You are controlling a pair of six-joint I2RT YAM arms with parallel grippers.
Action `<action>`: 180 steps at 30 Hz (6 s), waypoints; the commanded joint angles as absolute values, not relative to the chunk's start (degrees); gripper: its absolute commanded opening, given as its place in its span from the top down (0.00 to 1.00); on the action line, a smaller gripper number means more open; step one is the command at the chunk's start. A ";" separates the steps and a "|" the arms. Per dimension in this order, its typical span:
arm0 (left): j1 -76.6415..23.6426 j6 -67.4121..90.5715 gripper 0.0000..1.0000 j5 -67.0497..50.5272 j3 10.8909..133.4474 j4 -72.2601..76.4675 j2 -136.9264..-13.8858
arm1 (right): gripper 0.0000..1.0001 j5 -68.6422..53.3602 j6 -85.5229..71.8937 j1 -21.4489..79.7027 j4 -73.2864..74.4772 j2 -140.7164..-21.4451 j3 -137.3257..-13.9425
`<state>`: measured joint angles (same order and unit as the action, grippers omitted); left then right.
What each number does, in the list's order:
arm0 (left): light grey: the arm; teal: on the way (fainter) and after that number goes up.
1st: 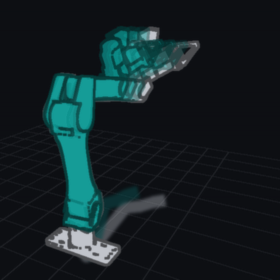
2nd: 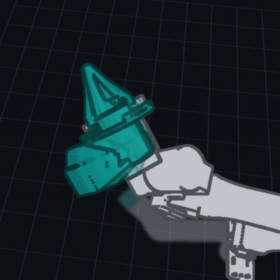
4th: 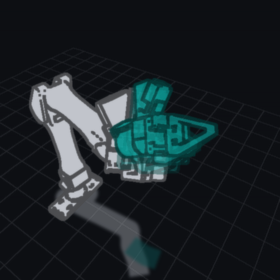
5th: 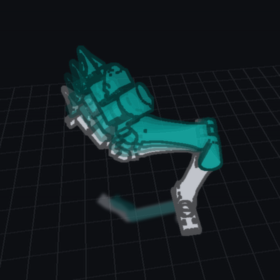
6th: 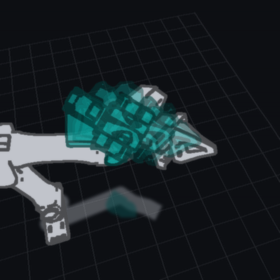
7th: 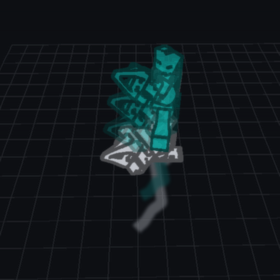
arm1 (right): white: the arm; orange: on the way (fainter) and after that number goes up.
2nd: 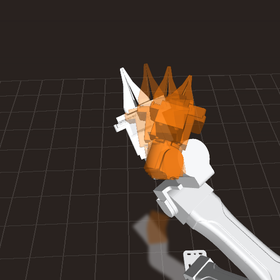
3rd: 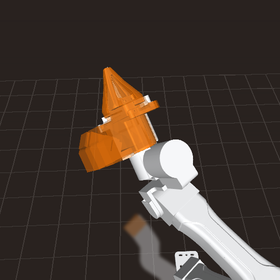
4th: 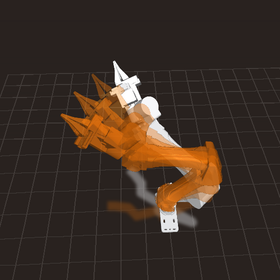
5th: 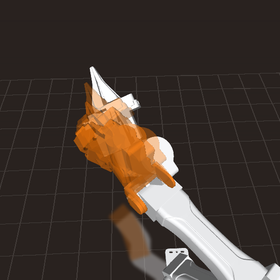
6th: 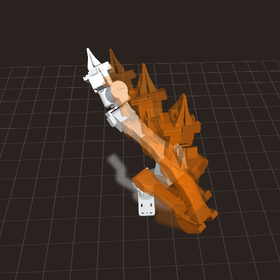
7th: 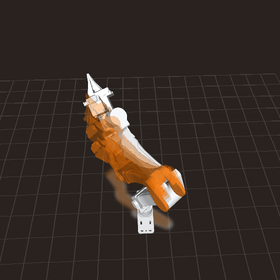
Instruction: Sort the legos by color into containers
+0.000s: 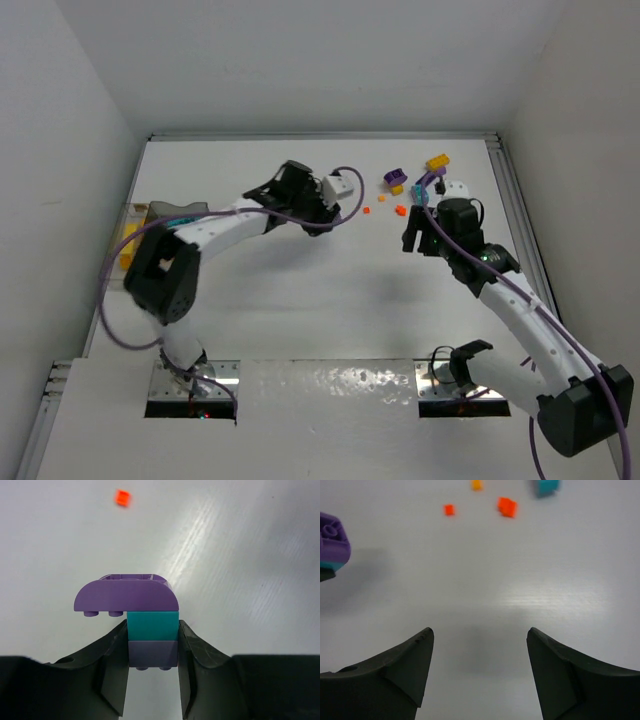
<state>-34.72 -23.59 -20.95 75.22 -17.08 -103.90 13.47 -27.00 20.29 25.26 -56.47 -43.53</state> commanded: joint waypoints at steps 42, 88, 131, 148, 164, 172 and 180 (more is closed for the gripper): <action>-36.56 -34.10 1.00 -32.52 59.41 -3.96 -72.95 | 0.74 -23.90 -45.52 27.60 -11.86 -74.79 -54.23; -34.19 -36.65 0.20 -28.30 57.92 -4.75 -71.10 | 1.00 -28.48 -47.81 25.75 -12.83 -74.09 -52.73; 8.59 -26.63 1.00 -2.63 64.50 -44.54 -70.57 | 1.00 -15.20 -36.47 20.39 0.36 -72.33 -49.66; 27.07 -21.89 0.98 -5.00 66.09 -51.69 -82.52 | 1.00 -19.43 -32.09 23.55 14.23 -86.04 -69.77; 27.07 -20.56 0.29 -3.52 63.19 -47.37 -88.24 | 1.00 -15.29 -30.23 26.28 20.04 -87.98 -76.46; 24.27 -26.26 0.29 -10.09 73.10 -51.76 -87.02 | 1.00 -16.78 -31.81 26.89 18.46 -86.75 -74.88; -4.52 -37.43 0.00 -33.29 73.12 -42.10 -73.66 | 1.00 -22.06 -37.18 28.21 11.69 -87.27 -75.76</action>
<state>2.55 -30.48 -17.85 72.01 -45.04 -79.42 -19.59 -34.79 26.89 16.69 -88.36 -73.87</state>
